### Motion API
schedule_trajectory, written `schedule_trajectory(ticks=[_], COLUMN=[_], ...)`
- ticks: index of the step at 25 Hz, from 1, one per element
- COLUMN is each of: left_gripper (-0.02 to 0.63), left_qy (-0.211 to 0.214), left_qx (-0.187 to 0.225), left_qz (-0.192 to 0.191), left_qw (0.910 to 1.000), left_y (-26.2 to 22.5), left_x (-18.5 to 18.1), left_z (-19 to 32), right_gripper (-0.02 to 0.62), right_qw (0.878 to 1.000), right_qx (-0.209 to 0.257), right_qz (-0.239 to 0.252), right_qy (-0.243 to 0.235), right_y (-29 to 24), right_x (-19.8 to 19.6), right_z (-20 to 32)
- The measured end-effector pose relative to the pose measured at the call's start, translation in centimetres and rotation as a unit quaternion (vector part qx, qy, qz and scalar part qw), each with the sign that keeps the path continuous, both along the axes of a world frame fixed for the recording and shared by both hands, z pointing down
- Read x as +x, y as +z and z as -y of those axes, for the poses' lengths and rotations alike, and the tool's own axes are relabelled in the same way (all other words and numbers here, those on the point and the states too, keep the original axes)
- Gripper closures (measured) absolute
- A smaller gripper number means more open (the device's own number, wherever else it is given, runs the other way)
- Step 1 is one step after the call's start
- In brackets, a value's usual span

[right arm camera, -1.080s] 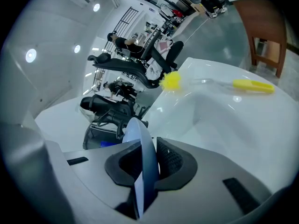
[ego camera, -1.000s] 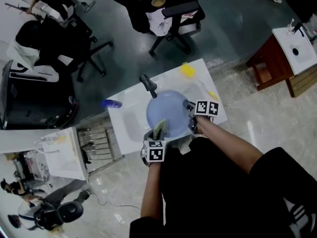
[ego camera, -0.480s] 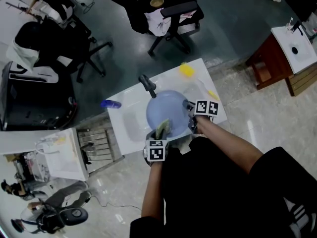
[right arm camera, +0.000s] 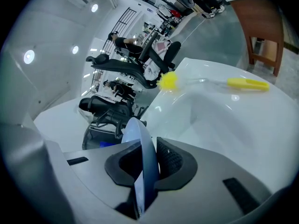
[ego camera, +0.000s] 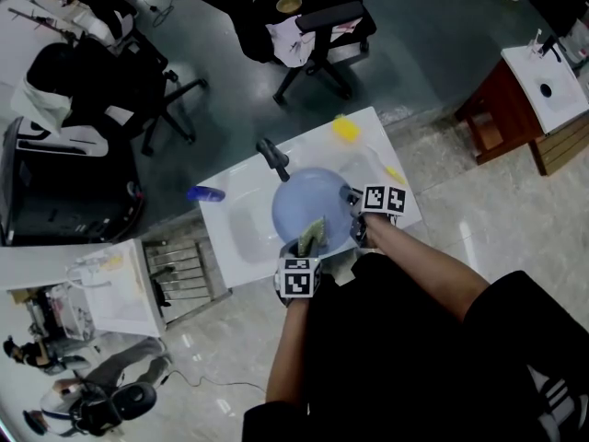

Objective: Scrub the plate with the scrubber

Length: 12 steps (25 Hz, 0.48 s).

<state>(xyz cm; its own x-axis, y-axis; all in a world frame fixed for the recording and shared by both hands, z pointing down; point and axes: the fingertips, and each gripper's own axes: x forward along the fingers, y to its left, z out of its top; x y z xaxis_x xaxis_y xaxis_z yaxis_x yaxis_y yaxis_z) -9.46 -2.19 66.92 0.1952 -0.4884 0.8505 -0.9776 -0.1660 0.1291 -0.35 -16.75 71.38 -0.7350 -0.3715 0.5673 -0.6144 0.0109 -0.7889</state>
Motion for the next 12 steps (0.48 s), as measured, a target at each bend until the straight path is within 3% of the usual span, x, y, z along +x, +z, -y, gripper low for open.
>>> schedule_trajectory(ticks=[12], left_gripper=[0.545], left_qy=[0.015], left_qx=[0.003], left_qz=[-0.026], left_qw=[0.9996], left_y=[0.0], left_x=[1.9], left_z=[0.8], right_gripper=[0.558], right_qw=[1.0], right_qx=[0.0], right_qz=[-0.005], right_qy=[0.0], right_y=[0.1], right_x=[0.1], right_z=[-0.6])
